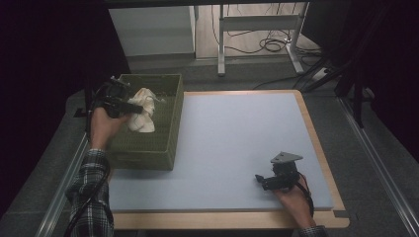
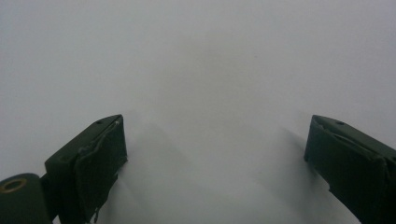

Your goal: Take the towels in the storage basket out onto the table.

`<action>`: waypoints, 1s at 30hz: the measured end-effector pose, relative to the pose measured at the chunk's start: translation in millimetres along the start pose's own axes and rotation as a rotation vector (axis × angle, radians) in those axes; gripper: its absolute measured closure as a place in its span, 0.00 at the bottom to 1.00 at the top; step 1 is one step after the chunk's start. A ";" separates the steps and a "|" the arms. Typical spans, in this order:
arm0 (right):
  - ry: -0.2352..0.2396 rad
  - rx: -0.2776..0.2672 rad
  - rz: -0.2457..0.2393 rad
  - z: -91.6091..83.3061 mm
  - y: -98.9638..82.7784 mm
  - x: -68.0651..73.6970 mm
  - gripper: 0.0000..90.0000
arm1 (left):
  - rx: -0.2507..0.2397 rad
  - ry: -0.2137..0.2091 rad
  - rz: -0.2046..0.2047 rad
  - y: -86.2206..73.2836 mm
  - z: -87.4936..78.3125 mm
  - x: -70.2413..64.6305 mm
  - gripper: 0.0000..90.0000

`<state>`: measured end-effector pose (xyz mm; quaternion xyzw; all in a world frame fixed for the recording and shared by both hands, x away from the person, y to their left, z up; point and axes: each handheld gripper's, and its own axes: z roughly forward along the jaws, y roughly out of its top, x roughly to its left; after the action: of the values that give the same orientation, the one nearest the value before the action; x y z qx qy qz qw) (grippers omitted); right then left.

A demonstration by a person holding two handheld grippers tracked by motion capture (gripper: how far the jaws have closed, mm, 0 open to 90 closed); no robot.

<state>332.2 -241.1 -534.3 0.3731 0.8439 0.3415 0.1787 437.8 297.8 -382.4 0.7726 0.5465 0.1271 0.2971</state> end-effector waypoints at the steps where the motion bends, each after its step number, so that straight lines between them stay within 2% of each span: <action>1: 0.000 0.000 0.000 0.0 0.0 0.0 0.06 | -0.006 -0.005 0.003 0.2 -2.8 -2.0 0.79; 11: -0.001 0.000 0.000 0.0 0.0 0.1 0.06 | -0.031 -0.022 0.073 8.8 -20.5 -24.3 0.78; 12: 0.000 0.000 0.000 0.0 0.0 0.1 0.06 | -0.036 -0.031 0.086 12.1 -22.3 -31.1 0.78; 13: 0.000 0.000 0.000 0.0 0.0 0.1 0.06 | -0.036 -0.031 0.086 12.1 -22.3 -31.1 0.78; 14: 0.000 0.000 0.000 0.0 0.1 0.1 0.06 | -0.041 -0.038 0.110 16.0 -23.4 -39.3 0.78; 15: 0.000 0.000 0.001 0.1 0.1 0.1 0.06 | -0.043 -0.043 0.118 18.1 -23.6 -43.7 0.78; 16: 0.000 0.000 0.001 0.1 0.1 0.1 0.06 | -0.043 -0.043 0.118 18.1 -23.6 -43.7 0.78; 19: -0.001 0.000 0.000 0.1 0.0 0.0 0.06 | -0.045 -0.055 0.160 27.0 -23.9 -59.9 0.78; 20: -0.001 0.000 0.000 0.1 0.0 0.0 0.06 | -0.045 -0.055 0.160 27.0 -23.9 -59.9 0.78; 22: 0.000 0.000 0.000 0.1 0.0 0.1 0.06 | -0.052 -0.067 0.178 33.6 -24.2 -69.8 0.78; 27: 0.001 0.000 0.000 0.0 0.0 0.0 0.06 | -0.054 -0.080 0.203 40.5 -23.8 -82.3 0.78; 30: 0.001 0.000 0.000 0.0 0.1 0.0 0.06 | -0.060 -0.100 0.225 45.8 -22.2 -95.9 0.78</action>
<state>332.2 -241.1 -534.3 0.3729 0.8441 0.3415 0.1782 425.9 206.4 -325.1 0.8252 0.4367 0.1375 0.3307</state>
